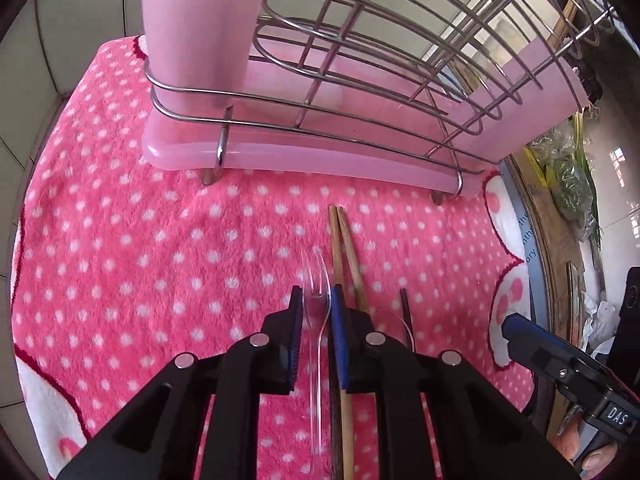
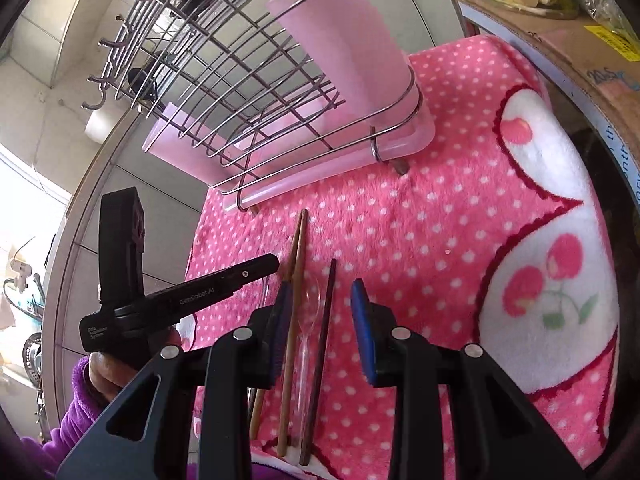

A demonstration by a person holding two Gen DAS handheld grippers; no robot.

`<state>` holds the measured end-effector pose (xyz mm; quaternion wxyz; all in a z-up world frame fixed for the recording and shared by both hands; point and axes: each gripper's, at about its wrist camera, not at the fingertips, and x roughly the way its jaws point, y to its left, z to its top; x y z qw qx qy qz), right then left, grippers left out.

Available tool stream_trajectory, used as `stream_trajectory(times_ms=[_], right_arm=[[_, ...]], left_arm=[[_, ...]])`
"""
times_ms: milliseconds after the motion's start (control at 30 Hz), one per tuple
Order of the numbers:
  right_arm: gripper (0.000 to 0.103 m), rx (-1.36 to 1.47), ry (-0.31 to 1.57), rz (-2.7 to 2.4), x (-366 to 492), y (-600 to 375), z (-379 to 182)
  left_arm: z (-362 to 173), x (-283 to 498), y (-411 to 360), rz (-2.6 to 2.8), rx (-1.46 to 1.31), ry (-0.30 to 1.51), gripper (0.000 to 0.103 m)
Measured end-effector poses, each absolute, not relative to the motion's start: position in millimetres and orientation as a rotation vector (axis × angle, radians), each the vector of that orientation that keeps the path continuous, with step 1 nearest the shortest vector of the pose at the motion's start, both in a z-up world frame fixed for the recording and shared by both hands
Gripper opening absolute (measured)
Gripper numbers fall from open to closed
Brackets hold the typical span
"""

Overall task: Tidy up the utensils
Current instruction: 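Reach the left tool to the clear plastic fork while the right tool grasps a chopstick, then lift the clear fork with the left tool while the right tool carries the chopstick to the pink cup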

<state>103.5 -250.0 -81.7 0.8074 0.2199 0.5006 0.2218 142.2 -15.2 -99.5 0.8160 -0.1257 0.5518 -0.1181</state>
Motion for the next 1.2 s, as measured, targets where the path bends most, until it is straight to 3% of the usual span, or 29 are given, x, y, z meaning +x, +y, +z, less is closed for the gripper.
stream_trajectory(times_ms=[367, 533, 800, 900, 967, 1200], right_arm=[[0.027, 0.449, 1.160, 0.468, 125, -221, -100], [0.014, 0.384, 1.205, 0.409, 141, -209, -107], [0.013, 0.249, 1.257, 0.339, 151, -178, -119], [0.013, 0.211, 1.250, 0.323, 152, -170, -121], [0.005, 0.186, 1.241, 0.311, 153, -163, -124], [0.005, 0.262, 1.196, 0.332, 146, -177, -121]], left_arm=[[-64, 117, 26, -0.285, -0.331, 1.078, 0.013], [-51, 106, 41, -0.308, -0.351, 1.039, 0.013], [-41, 99, 54, -0.320, -0.355, 1.009, 0.013], [-40, 99, 57, -0.317, -0.361, 1.002, 0.013], [-40, 98, 54, -0.313, -0.359, 0.997, 0.013], [-32, 94, 54, -0.301, -0.342, 0.962, 0.013]])
